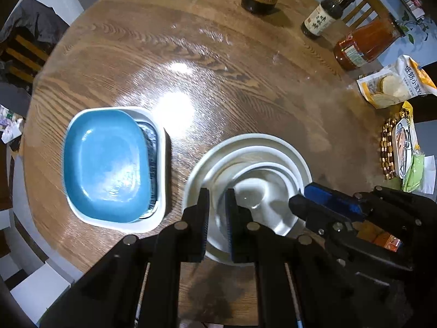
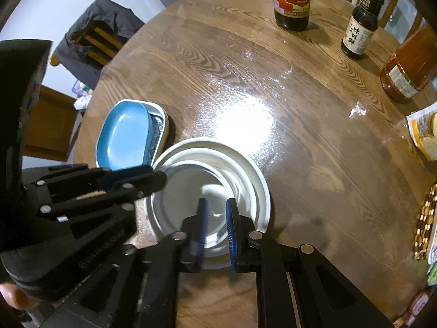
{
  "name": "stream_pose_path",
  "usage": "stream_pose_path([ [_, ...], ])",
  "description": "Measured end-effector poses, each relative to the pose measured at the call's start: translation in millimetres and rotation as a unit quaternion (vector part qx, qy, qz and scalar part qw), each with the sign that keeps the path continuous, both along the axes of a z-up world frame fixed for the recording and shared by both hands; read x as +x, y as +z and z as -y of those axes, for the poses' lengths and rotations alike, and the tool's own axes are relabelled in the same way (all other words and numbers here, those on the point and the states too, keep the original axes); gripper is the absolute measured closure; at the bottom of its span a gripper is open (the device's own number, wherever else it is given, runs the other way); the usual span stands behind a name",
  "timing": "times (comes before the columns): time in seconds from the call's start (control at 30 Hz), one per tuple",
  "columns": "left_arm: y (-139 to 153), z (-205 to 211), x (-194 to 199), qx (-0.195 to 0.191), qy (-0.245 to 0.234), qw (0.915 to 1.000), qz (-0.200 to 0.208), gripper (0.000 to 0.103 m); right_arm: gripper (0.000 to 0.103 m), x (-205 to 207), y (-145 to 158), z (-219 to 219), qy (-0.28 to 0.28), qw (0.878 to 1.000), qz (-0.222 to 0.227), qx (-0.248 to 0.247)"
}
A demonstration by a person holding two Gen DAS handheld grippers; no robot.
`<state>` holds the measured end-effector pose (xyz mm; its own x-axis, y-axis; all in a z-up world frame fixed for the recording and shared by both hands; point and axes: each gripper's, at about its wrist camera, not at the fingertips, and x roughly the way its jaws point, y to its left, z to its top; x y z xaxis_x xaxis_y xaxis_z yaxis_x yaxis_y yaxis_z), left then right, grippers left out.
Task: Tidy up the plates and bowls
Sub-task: 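Lower the white cup into the nested bowls and open the right gripper, then withdraw the right gripper from the nested bowls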
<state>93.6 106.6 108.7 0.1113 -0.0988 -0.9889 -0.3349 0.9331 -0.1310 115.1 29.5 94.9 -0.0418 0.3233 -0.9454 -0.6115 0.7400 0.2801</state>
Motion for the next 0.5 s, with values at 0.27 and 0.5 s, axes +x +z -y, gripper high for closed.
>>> stream_pose_path([
  [0.27, 13.5, -9.4, -23.8, 0.012, 0.0, 0.9994, 0.033, 0.063, 0.088, -4.2, 3.1, 13.6, -0.009, 1.0, -0.003, 0.022],
  [0.5, 10.7, -12.8, -49.5, 0.032, 0.007, 0.998, 0.053, 0.063, 0.081, -11.2, 3.1, 23.3, -0.016, 0.999, 0.003, 0.036],
])
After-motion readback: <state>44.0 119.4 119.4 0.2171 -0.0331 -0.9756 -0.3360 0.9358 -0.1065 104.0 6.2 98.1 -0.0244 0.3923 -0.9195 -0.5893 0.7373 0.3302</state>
